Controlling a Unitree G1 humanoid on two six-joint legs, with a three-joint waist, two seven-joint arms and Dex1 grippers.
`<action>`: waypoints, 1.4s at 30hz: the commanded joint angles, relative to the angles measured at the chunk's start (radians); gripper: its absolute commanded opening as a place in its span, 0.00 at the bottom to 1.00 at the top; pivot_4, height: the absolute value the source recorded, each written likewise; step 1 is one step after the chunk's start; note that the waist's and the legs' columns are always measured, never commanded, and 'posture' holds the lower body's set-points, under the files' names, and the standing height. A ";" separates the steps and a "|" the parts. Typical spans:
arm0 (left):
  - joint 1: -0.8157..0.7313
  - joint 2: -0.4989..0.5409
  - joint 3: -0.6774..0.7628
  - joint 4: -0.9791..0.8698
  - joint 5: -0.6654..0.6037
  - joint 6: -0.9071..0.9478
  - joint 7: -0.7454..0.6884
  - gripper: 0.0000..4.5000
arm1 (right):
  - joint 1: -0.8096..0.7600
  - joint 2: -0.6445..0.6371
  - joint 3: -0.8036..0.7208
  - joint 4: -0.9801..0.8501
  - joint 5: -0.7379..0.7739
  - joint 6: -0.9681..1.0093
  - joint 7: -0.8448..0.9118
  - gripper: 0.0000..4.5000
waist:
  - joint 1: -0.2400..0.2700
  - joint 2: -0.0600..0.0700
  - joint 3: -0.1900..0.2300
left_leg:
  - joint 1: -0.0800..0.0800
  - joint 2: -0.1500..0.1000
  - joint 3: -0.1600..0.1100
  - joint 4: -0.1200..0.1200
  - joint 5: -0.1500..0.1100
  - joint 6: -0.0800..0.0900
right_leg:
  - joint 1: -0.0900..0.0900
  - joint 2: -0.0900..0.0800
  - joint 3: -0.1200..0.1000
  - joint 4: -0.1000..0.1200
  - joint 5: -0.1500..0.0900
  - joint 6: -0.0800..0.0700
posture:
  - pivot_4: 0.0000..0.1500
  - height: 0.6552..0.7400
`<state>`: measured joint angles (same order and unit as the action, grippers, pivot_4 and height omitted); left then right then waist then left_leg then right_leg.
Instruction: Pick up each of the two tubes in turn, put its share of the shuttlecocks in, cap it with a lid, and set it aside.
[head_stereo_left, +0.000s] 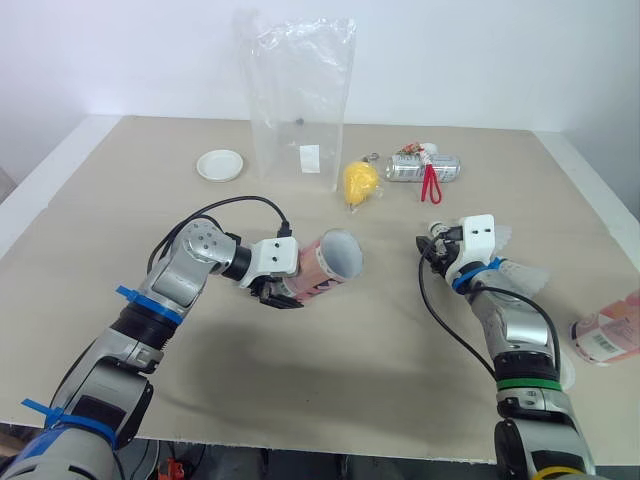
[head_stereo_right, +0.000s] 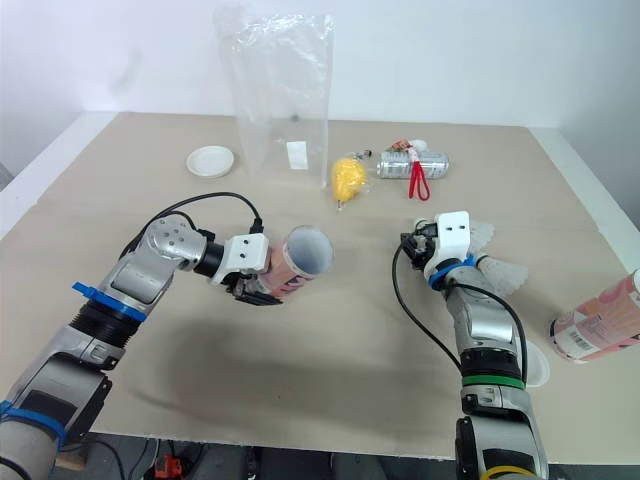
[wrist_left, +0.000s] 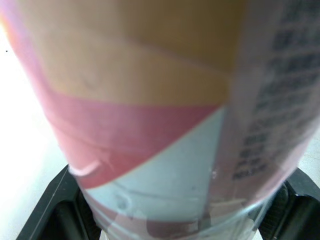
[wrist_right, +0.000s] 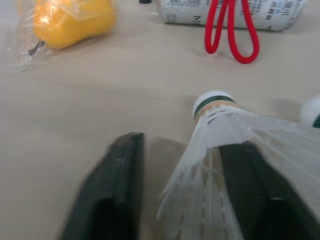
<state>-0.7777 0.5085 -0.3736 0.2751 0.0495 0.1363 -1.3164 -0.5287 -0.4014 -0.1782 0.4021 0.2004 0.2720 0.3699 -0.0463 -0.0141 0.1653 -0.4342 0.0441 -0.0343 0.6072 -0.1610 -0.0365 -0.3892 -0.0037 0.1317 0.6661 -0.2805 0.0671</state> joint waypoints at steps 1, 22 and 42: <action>0.018 -0.013 -0.041 0.009 0.014 0.001 -0.010 0.75 | -0.035 -0.016 -0.007 -0.019 0.002 -0.037 0.018 0.18 | 0.000 0.000 0.000 | 0.000 0.000 0.000 0.000 0.000 0.000 | 0.000 0.000 0.000 0.000 0.000 0.000 | 1.00 1.00; -0.035 -0.067 -0.026 0.125 -0.007 0.035 -0.035 0.75 | 0.055 -0.455 0.175 -0.656 0.017 -0.446 0.712 0.01 | 0.007 0.002 0.000 | -0.002 -0.002 -0.003 0.009 0.000 0.002 | 0.004 0.000 0.000 0.000 -0.002 0.008 | 1.00 1.00; -0.026 -0.069 -0.020 0.084 -0.006 0.086 -0.036 0.75 | -0.263 -0.357 0.425 -0.379 -0.213 -0.752 0.800 0.01 | 0.006 0.002 0.000 | -0.003 -0.002 -0.003 0.011 0.000 0.002 | 0.004 0.000 0.000 0.001 0.000 0.007 | 1.00 1.00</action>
<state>-0.8243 0.4485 -0.3556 0.3719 0.0391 0.2069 -1.3398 -0.7661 -0.7552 0.2510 0.0189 -0.0038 -0.4512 1.1630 -0.0398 -0.0116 0.1654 -0.4376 0.0421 -0.0371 0.6183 -0.1613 -0.0341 -0.3858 -0.0043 0.1315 0.6666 -0.2807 0.0737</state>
